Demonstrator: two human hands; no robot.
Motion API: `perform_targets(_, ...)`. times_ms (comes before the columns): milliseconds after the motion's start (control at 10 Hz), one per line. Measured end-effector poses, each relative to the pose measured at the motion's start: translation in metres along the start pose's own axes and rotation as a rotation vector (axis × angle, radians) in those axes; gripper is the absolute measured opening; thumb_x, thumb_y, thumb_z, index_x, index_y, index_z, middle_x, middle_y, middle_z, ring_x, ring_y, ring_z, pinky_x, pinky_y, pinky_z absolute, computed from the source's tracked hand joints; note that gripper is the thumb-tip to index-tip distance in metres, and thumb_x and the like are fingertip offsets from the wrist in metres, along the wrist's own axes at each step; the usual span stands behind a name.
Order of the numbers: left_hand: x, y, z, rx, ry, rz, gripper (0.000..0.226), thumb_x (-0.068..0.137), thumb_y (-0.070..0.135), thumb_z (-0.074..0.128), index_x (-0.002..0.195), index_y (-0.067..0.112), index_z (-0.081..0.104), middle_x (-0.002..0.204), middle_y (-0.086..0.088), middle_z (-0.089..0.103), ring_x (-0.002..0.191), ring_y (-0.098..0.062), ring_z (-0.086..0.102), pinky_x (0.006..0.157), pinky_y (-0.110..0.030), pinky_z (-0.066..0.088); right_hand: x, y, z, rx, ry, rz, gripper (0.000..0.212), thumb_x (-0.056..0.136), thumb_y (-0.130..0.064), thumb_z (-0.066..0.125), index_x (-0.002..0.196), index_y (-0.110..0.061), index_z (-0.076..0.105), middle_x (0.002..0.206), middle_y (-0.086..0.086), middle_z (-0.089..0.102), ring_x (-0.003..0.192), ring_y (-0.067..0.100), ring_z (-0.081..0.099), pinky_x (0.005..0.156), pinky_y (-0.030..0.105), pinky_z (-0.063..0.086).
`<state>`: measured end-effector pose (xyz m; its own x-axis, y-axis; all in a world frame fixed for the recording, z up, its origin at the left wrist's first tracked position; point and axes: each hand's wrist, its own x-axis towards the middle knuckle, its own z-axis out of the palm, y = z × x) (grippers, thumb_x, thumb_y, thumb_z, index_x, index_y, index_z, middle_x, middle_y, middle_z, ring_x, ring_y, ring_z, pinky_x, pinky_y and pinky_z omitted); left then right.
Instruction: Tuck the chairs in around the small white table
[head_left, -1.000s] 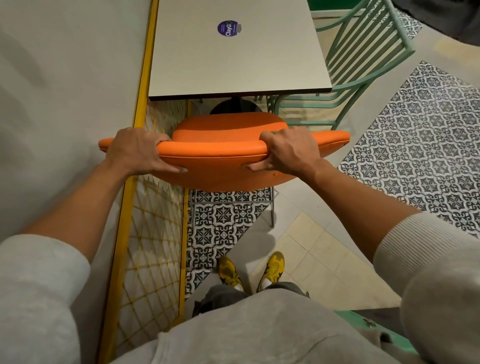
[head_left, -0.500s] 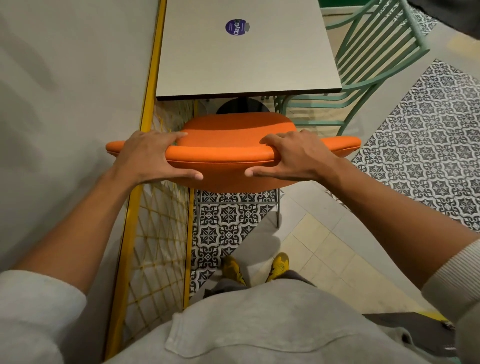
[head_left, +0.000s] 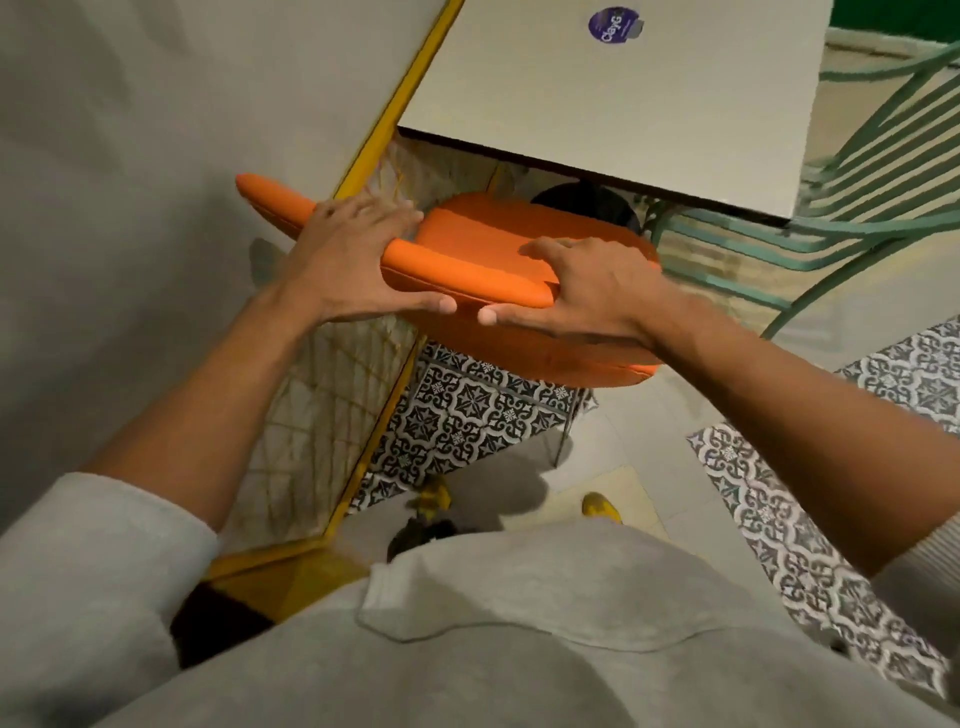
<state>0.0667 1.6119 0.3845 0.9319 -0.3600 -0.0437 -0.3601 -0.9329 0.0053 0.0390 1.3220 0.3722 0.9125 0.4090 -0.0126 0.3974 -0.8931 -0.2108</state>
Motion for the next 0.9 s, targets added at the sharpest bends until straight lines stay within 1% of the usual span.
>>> perform_targets(100, -0.029, 0.045, 0.004, -0.018, 0.084, -0.258, 0.139, 0.061, 0.113, 0.043, 0.169, 0.028, 0.026, 0.177, -0.002, 0.025, 0.162, -0.032, 0.022, 0.128, -0.063, 0.020, -0.012, 0.004, -0.011, 0.007, -0.040, -0.134, 0.122, 0.072, -0.110, 0.033, 0.153, -0.021, 0.050, 0.133, 0.008, 0.071, 0.110, 0.034, 0.071, 0.087, 0.048, 0.061)
perform_targets(200, -0.072, 0.097, 0.003, -0.093, 0.088, -0.479, 0.146, 0.058, 0.114, 0.045, 0.171, 0.025, 0.017, 0.179, -0.001, 0.018, 0.164, -0.030, 0.015, 0.126, -0.066, 0.018, -0.031, 0.013, -0.023, 0.043, -0.119, -0.256, 0.109, 0.077, -0.104, 0.042, 0.147, -0.021, 0.050, 0.118, 0.008, 0.072, 0.095, 0.030, 0.071, 0.081, 0.046, 0.062)
perform_targets(300, -0.116, 0.149, -0.012, -0.100, 0.062, -0.645, 0.150, 0.055, 0.116, 0.041, 0.172, 0.024, 0.015, 0.180, 0.003, 0.013, 0.165, -0.027, 0.013, 0.128, -0.064, 0.021, -0.047, 0.025, -0.036, 0.069, -0.173, -0.368, 0.107, 0.078, -0.100, 0.050, 0.150, -0.021, 0.045, 0.118, 0.011, 0.072, 0.092, 0.030, 0.069, 0.080, 0.042, 0.060)
perform_targets(400, -0.154, 0.192, -0.027, -0.104, 0.018, -0.772, 0.148, 0.058, 0.115, 0.038, 0.172, 0.023, 0.015, 0.180, 0.002, 0.012, 0.166, -0.026, 0.010, 0.130, -0.060, 0.018, -0.056, 0.040, -0.043, 0.051, -0.191, -0.428, 0.109, 0.077, -0.100, 0.053, 0.154, -0.022, 0.040, 0.126, 0.016, 0.070, 0.106, 0.037, 0.071, 0.087, 0.045, 0.058)
perform_targets(500, -0.181, 0.235, -0.038, -0.102, -0.030, -0.856, 0.144, 0.063, 0.113, 0.038, 0.172, 0.023, 0.015, 0.180, 0.002, 0.012, 0.166, -0.026, 0.010, 0.131, -0.058, 0.016, -0.071, 0.055, -0.049, 0.047, -0.201, -0.472, 0.115, 0.075, -0.102, 0.052, 0.157, -0.022, 0.034, 0.135, 0.020, 0.066, 0.115, 0.041, 0.069, 0.093, 0.051, 0.057)
perform_targets(600, -0.198, 0.278, -0.040, -0.099, -0.009, -0.905, 0.143, 0.064, 0.113, 0.037, 0.172, 0.020, 0.017, 0.180, 0.000, 0.014, 0.165, -0.027, 0.011, 0.131, -0.058, 0.016, -0.093, 0.073, -0.049, 0.043, -0.174, -0.497, 0.123, 0.074, -0.104, 0.048, 0.161, -0.020, 0.027, 0.146, 0.023, 0.056, 0.122, 0.046, 0.065, 0.097, 0.057, 0.056)
perform_targets(700, -0.209, 0.330, -0.038, -0.066, 0.000, -0.962, 0.146, 0.062, 0.115, 0.034, 0.172, 0.020, 0.017, 0.179, -0.001, 0.016, 0.165, -0.027, 0.012, 0.131, -0.058, 0.017, -0.123, 0.100, -0.045, 0.036, -0.150, -0.555, 0.127, 0.077, -0.102, 0.048, 0.167, -0.019, 0.016, 0.167, 0.019, 0.035, 0.137, 0.047, 0.055, 0.103, 0.059, 0.051)
perform_targets(800, -0.211, 0.384, -0.031, -0.066, 0.017, -1.017, 0.148, 0.060, 0.116, 0.032, 0.172, 0.021, 0.018, 0.179, -0.002, 0.018, 0.165, -0.028, 0.014, 0.131, -0.058, 0.016, -0.155, 0.135, -0.040, 0.007, -0.143, -0.578, 0.130, 0.077, -0.100, 0.051, 0.170, -0.019, 0.010, 0.177, 0.016, 0.014, 0.150, 0.048, 0.040, 0.114, 0.061, 0.044)
perform_targets(900, -0.201, 0.446, -0.023, -0.091, -0.019, -1.038, 0.151, 0.056, 0.117, 0.032, 0.171, 0.021, 0.019, 0.178, -0.004, 0.021, 0.165, -0.029, 0.015, 0.130, -0.061, 0.016, -0.188, 0.162, -0.047, -0.088, -0.197, -0.608, 0.134, 0.076, -0.101, 0.049, 0.171, -0.015, 0.010, 0.178, 0.014, 0.005, 0.151, 0.047, 0.037, 0.117, 0.060, 0.041)
